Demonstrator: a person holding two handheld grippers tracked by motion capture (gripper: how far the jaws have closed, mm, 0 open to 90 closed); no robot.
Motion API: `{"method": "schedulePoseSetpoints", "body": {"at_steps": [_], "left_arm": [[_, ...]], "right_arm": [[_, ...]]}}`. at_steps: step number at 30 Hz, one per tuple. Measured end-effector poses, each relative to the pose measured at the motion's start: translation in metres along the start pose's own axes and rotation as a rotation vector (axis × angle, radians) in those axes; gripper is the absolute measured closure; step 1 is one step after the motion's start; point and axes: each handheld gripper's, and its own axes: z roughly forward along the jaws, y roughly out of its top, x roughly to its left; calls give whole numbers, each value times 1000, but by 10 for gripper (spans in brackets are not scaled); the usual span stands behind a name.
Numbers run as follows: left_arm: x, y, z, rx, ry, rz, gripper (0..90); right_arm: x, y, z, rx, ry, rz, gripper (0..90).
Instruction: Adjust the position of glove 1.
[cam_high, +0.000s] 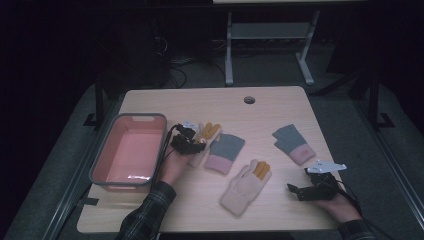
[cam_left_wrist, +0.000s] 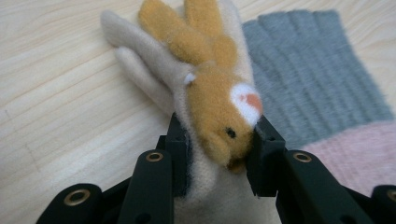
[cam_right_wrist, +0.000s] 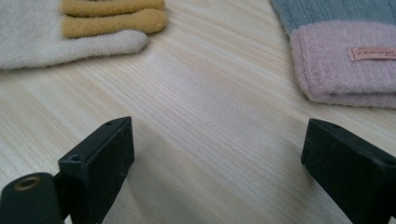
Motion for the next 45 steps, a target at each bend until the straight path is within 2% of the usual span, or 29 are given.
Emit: {"method": "schedulePoseSetpoints", "body": {"at_steps": [5,9,11,13,17,18,19,20,27,28,30,33,35,37,38,41,45], "left_arm": [[-6,6,-13,-21,-30,21,656],[-11,7,-19,-33,-63,16,656],[-18,10,-26,-44,-93,23,656],[-21,10,-27,-47,-99,21,656],[-34,14,-34,-67,-142,17,655],[-36,14,-35,-64,-149,24,655],[-44,15,-37,-70,-167,32,655],[-44,15,-37,-70,-167,32,655],[-70,13,-39,-55,-231,63,654],[-78,12,-38,-53,-245,72,654],[-81,11,-38,-43,-249,87,654],[-97,8,-35,-31,-273,95,654],[-100,7,-35,-27,-277,100,654],[-112,4,-33,-14,-289,115,654],[-112,4,-33,-14,-289,115,654],[-126,0,-31,1,-298,133,654],[-137,-3,-27,18,-301,143,653]], "right_arm": [[0,0,0,0,0,0,89],[0,0,0,0,0,0,89],[0,0,0,0,0,0,89],[0,0,0,0,0,0,90],[0,0,0,0,0,-1,90],[0,0,0,0,0,-1,90],[0,0,0,0,0,-1,89],[0,0,0,0,0,-1,89],[0,0,0,0,0,-2,89],[0,0,0,0,0,-3,89],[0,0,0,0,0,-3,90],[0,0,0,0,0,-3,90],[0,0,0,0,0,-2,90],[0,0,0,0,0,-2,90],[0,0,0,0,0,-1,89],[0,0,0,-1,-1,-2,90],[0,0,0,0,0,-1,89]]}}
